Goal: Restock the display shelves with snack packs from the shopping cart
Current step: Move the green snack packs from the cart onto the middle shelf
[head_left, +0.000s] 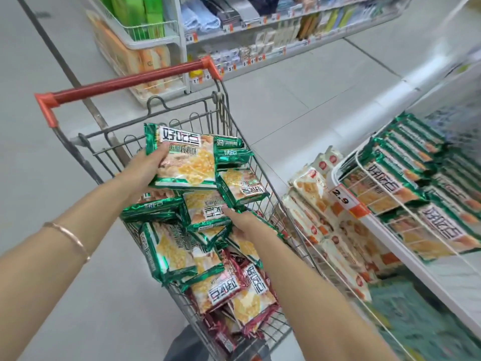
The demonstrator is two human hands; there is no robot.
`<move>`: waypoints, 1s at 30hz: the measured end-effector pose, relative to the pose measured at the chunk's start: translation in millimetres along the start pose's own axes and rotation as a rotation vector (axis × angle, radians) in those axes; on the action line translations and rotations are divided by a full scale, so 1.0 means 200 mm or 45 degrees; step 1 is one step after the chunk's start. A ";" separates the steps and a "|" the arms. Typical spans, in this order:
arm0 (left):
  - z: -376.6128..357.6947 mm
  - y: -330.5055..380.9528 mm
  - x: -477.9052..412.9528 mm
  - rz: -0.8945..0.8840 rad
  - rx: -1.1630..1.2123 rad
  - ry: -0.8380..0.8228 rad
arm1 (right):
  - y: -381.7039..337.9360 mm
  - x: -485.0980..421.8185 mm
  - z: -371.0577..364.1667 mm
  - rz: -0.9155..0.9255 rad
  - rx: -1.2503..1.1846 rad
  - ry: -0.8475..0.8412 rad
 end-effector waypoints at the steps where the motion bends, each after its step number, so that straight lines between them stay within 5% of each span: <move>1: 0.01 0.00 0.02 -0.010 0.008 0.014 | 0.01 -0.02 -0.03 -0.007 -0.104 0.018; 4: 0.06 -0.01 0.01 -0.065 0.000 0.080 | -0.06 0.00 -0.01 0.066 -0.279 0.041; 12: -0.06 0.23 0.01 -0.239 -0.236 0.116 | -0.39 0.62 0.52 0.569 0.103 0.013; 15: -0.28 0.32 0.05 -0.273 -0.338 -0.077 | -0.49 0.85 0.69 0.740 0.066 -0.045; 23: -0.97 0.38 0.41 -0.017 -0.030 -0.885 | -0.49 1.00 0.90 1.002 0.118 0.253; 27: -1.29 0.46 0.55 -0.123 -0.140 -1.064 | -0.36 1.11 1.14 1.087 0.141 0.523; 30: -1.48 0.52 0.50 -0.127 -0.149 -0.921 | -0.14 1.14 1.50 0.994 -0.078 0.785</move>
Point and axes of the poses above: each hand's wrist, its own x-axis away from the middle knuckle, its own z-axis out of the back of the hand, y = z × x, the point moved 10 cm from there along -x, towards the middle knuckle, and after that the axes turned 7 degrees about -z, right-handed, at the moved point
